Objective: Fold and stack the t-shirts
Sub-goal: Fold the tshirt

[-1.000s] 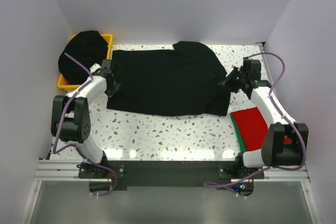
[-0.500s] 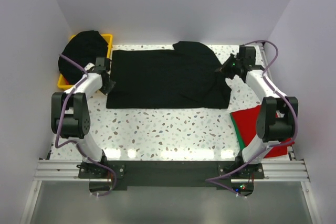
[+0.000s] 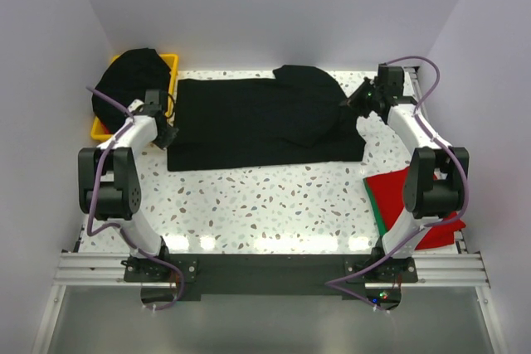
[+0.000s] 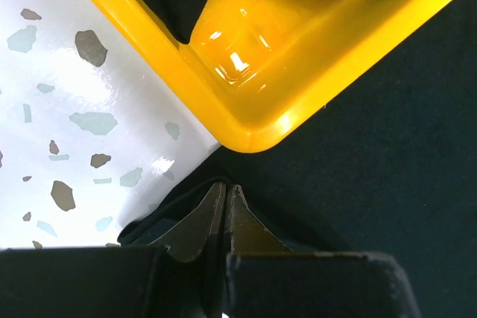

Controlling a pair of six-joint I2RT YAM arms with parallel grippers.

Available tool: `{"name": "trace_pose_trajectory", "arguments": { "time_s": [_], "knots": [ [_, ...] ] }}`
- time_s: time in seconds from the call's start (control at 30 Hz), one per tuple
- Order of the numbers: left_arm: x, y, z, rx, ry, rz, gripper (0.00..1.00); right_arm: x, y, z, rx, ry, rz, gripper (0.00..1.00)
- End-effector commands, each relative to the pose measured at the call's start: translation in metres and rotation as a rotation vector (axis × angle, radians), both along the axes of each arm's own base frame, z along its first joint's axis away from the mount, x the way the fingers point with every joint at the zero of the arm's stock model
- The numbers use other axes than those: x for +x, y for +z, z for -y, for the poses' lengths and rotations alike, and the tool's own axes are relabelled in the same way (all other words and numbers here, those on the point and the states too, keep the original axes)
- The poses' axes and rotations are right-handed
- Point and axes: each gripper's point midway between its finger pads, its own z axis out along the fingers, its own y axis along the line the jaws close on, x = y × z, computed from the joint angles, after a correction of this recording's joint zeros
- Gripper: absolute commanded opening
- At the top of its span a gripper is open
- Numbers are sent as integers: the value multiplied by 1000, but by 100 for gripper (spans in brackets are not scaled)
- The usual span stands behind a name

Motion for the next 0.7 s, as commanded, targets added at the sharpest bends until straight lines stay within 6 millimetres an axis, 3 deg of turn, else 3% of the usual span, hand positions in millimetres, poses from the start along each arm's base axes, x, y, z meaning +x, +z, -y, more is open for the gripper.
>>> {"name": "trace_pose_trajectory", "arguments": {
  "time_s": [0.0, 0.17, 0.2, 0.4, 0.67],
  "knots": [
    [10, 24, -4, 11, -10, 81, 0, 10, 18, 7, -25, -27, 64, 0],
    [19, 21, -2, 2, -32, 88, 0, 7, 13, 9, -34, -34, 48, 0],
    [21, 20, -1, 2, -40, 89, 0, 7, 14, 24, -35, -66, 51, 0],
    [28, 12, 0, -5, -49, 70, 0, -6, 11, 41, -40, -107, 42, 0],
    [38, 9, -1, 1, -54, 64, 0, -17, 0, 51, -44, -128, 18, 0]
  ]
}}
